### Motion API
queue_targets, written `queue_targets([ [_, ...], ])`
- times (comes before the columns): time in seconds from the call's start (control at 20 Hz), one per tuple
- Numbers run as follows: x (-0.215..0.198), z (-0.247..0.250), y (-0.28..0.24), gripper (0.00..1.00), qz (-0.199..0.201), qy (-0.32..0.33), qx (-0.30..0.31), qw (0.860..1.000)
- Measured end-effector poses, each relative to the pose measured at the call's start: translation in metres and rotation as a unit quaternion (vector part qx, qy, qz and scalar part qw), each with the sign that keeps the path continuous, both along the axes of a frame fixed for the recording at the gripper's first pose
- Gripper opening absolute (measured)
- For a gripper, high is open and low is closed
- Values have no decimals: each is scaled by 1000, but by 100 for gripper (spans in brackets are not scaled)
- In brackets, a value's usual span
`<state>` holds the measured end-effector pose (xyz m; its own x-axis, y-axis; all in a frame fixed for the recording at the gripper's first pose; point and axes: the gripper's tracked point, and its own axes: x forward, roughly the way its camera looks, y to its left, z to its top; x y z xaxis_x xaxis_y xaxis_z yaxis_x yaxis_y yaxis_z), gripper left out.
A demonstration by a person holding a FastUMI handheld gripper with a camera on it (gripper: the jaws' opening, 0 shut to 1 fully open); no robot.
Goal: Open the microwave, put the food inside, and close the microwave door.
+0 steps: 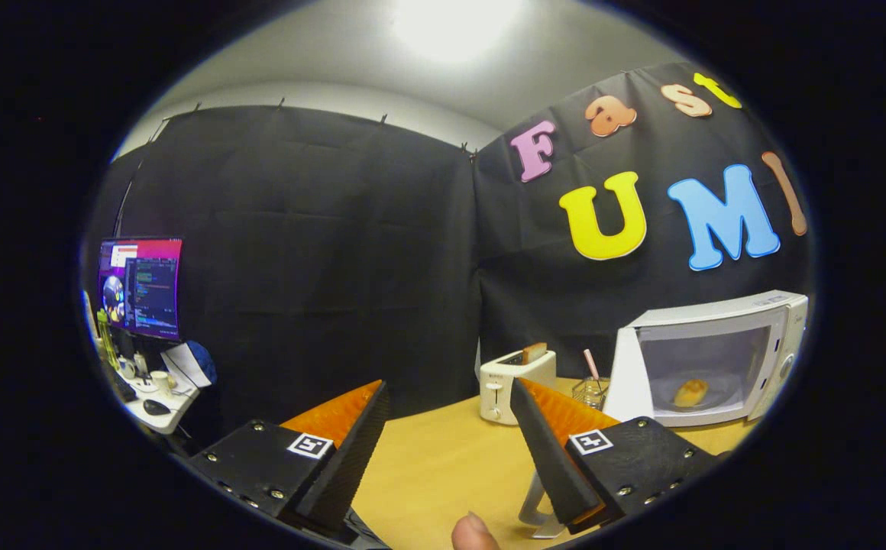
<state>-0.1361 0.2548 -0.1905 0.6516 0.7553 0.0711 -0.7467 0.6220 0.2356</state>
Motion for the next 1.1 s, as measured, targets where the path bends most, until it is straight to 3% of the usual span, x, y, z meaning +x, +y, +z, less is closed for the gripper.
queue_targets([
  [0.15, 7, -28, 15, 92, -18, -7, -39, 999],
  [0.25, 14, -51, 16, 81, -49, -8, -71, 996],
  [0.35, 16, -82, 27, 68, -53, 10, -115, 992],
  [0.5, 20, -123, 31, 30, -49, 75, -128, 988],
  [0.55, 25, -136, 25, 30, -63, 91, -138, 984],
  [0.6, 31, -141, 24, 21, -70, 93, -139, 983],
  [0.65, 37, -147, 13, 20, -86, 90, -151, 981],
  [0.7, 38, -152, 9, 1, -105, 87, -162, 977],
  [0.9, 54, -153, -20, 1, -184, 47, -159, 969],
  [1.1, 68, -162, -56, 1, -208, 82, -145, 964],
])
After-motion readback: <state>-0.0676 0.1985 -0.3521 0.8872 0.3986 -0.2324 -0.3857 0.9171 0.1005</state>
